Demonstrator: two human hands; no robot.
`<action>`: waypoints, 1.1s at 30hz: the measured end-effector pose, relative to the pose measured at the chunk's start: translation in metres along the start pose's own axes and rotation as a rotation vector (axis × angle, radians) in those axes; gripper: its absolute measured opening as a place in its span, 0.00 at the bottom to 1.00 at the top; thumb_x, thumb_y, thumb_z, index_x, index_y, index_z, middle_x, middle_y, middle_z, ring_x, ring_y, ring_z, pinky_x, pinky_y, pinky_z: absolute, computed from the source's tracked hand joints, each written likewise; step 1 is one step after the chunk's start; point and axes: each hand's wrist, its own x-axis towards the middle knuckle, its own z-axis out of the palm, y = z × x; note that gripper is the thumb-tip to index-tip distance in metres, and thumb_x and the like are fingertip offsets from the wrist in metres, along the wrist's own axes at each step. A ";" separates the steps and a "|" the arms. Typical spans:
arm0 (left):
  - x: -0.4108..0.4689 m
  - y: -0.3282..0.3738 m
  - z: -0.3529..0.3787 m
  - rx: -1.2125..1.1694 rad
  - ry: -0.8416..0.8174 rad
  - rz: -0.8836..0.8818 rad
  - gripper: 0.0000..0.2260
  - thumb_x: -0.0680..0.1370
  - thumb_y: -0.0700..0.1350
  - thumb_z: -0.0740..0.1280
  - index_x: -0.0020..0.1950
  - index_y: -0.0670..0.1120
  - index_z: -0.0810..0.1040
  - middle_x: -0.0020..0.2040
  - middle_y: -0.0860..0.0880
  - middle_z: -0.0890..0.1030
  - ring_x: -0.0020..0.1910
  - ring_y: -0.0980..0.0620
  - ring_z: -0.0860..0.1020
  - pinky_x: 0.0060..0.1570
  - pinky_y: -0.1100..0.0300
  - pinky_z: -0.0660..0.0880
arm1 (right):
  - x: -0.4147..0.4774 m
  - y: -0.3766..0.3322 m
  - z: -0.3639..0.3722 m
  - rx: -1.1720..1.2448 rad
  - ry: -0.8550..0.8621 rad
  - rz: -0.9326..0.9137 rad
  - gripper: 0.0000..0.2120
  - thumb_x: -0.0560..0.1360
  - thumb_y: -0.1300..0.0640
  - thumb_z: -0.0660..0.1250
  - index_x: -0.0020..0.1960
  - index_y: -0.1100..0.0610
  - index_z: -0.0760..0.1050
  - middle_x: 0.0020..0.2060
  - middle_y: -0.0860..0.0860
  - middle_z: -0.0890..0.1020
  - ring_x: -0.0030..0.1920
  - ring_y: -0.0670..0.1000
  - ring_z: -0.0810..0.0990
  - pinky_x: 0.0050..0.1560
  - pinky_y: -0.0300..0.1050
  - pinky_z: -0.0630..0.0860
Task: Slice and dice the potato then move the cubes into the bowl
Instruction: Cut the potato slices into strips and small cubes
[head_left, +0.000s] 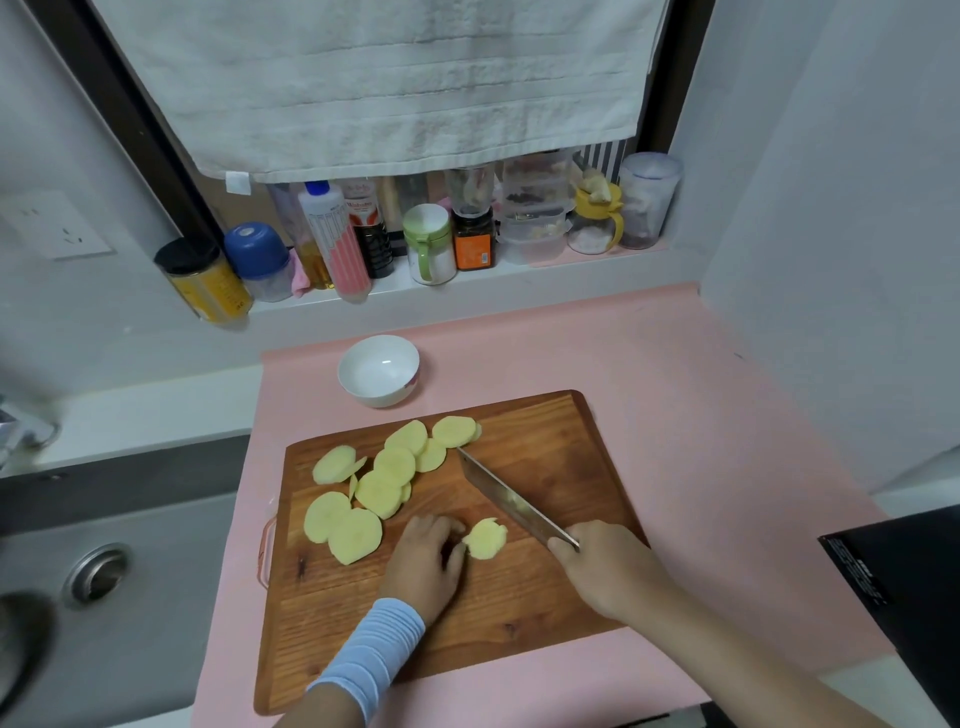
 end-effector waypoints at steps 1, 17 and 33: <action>0.000 -0.003 -0.002 0.000 -0.016 0.020 0.07 0.74 0.43 0.73 0.51 0.51 0.82 0.46 0.58 0.78 0.47 0.58 0.71 0.51 0.60 0.72 | 0.000 0.000 0.002 0.008 0.001 0.006 0.20 0.82 0.41 0.56 0.36 0.50 0.70 0.37 0.47 0.81 0.43 0.53 0.81 0.39 0.47 0.73; 0.009 -0.002 0.004 -0.025 -0.065 0.500 0.06 0.78 0.49 0.69 0.50 0.47 0.78 0.53 0.51 0.77 0.52 0.52 0.74 0.53 0.61 0.74 | -0.001 -0.014 0.018 0.032 0.039 0.003 0.17 0.82 0.42 0.57 0.39 0.48 0.73 0.36 0.46 0.80 0.45 0.52 0.82 0.42 0.46 0.75; 0.017 0.006 0.017 -0.153 0.020 0.463 0.04 0.77 0.40 0.69 0.42 0.45 0.79 0.44 0.52 0.77 0.46 0.52 0.75 0.47 0.61 0.75 | -0.026 -0.031 0.030 0.037 0.105 0.047 0.17 0.83 0.44 0.55 0.56 0.49 0.80 0.48 0.48 0.85 0.50 0.52 0.83 0.42 0.45 0.73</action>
